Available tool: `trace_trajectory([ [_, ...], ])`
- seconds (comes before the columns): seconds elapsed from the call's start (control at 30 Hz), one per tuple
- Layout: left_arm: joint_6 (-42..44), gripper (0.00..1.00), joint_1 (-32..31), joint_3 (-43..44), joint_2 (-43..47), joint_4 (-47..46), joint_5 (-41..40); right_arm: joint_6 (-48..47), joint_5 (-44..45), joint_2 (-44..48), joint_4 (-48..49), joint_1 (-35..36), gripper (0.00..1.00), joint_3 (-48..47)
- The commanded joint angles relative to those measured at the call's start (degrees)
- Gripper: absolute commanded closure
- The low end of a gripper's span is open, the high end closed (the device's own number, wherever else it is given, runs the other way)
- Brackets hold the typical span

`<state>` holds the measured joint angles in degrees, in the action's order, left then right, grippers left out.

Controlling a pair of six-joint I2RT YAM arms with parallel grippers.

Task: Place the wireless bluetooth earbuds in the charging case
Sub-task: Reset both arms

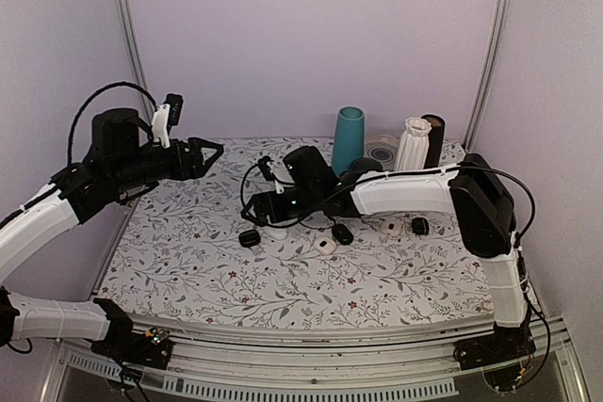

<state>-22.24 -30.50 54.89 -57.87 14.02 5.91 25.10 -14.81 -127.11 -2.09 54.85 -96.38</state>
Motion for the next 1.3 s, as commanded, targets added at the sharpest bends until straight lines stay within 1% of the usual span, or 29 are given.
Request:
trace_trajectory([
  [0.0, 0.7, 0.16, 1.0, 0.0, 0.4, -1.5, -0.3, -3.0, 4.5, 7.1, -0.2, 0.2, 0.14, 3.9],
  [0.03, 0.8, 0.12, 1.0, -0.1, 0.5, -1.6, -0.5, -3.4, 5.4, 9.3, 0.3, 0.2, 0.13, 5.8],
  [0.07, 0.8, 0.06, 1.1, -0.2, 0.5, -1.8, -0.6, -3.5, 6.7, 11.1, 1.0, 0.3, 0.12, 7.4],
  [0.1, 0.8, 0.04, 1.1, -0.3, 0.4, -2.0, -0.7, -3.7, 7.9, 13.1, 1.7, 0.1, 0.12, 9.4],
  [0.33, 0.2, 0.04, 1.7, -3.1, -0.2, -3.9, -1.7, -4.4, 17.4, 31.7, 6.4, -2.5, 0.08, 27.4],
  [0.5, 0.5, 0.04, 2.1, -5.4, -0.3, -5.1, -2.2, -6.0, 25.7, 45.8, 9.5, -5.1, 0.02, 41.6],
  [0.57, 0.9, 0.04, 2.4, -6.1, 0.1, -5.2, -3.1, -6.0, 27.5, 51.5, 9.1, -7.5, 0.0, 46.2],
  [0.73, 1.1, 0.04, 4.4, -8.0, 0.5, -4.5, -3.6, -7.5, 31.8, 64.4, 8.3, -16.1, 0.01, 58.3],
  [0.83, 0.9, 0.04, 5.8, -8.6, -0.3, -3.0, -3.6, -10.7, 34.4, 71.8, 10.7, -22.1, 0.01, 65.5],
  [0.9, 1.0, 0.04, 6.8, -9.4, -0.3, -3.3, -3.3, -13.0, 34.5, 75.7, 13.8, -26.7, 0.01, 70.4],
  [0.97, 0.8, 0.04, 7.6, -10.2, 0.1, -4.0, -4.1, -15.6, 34.8, 78.3, 18.4, -32.4, 0.01, 74.7],
  [1.07, 1.1, 0.04, 8.8, -11.0, 0.3, -4.7, -5.5, -17.7, 34.9, 78.6, 25.2, -39.8, 0.01, 78.9],
  [1.17, 2.5, 0.04, 11.1, -12.0, 0.2, -4.6, -4.4, -18.1, 33.3, 74.5, 34.1, -46.8, 0.01, 82.5],
  [1.23, 3.6, 0.04, 13.1, -13.5, 0.1, -5.7, -3.0, -18.4, 31.5, 70.2, 43.1, -49.7, 0.01, 85.2],
  [1.27, 3.8, 0.04, 14.0, -14.1, 0.0, -5.8, -3.5, -18.9, 30.9, 67.7, 47.9, -50.4, 0.01, 86.4],
])
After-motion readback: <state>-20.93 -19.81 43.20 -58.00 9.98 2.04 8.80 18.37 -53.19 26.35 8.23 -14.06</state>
